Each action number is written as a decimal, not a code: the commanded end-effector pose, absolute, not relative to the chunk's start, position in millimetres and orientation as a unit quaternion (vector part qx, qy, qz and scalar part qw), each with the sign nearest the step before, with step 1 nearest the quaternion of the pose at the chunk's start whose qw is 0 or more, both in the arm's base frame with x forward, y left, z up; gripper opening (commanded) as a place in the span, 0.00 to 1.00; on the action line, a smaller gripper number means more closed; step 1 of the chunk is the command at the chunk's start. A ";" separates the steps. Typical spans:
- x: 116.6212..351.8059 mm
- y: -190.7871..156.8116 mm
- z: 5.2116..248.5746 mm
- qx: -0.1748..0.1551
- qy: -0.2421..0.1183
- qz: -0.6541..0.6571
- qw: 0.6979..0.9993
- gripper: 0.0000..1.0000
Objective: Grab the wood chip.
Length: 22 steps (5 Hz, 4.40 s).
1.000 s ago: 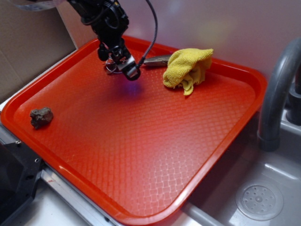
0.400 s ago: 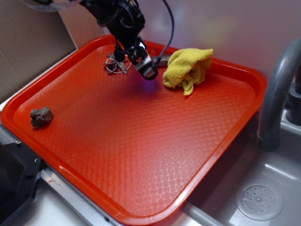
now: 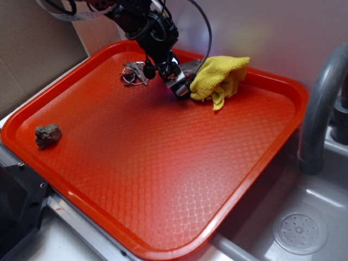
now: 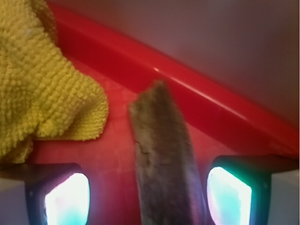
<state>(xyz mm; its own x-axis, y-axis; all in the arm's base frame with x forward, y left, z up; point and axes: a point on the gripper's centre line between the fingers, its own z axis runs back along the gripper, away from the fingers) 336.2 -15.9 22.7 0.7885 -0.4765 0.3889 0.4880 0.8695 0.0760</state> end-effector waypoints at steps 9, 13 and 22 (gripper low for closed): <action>230.7 -19.4 67.8 -0.005 -0.076 -0.114 0.991 0.00; 207.4 -69.7 192.0 -0.006 -0.039 0.008 0.999 0.00; 284.7 33.1 45.7 -0.030 -0.011 0.101 0.994 1.00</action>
<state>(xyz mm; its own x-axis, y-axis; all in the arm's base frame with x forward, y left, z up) 268.8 33.1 28.4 0.9829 0.1819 -0.0291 -0.1834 0.9812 -0.0598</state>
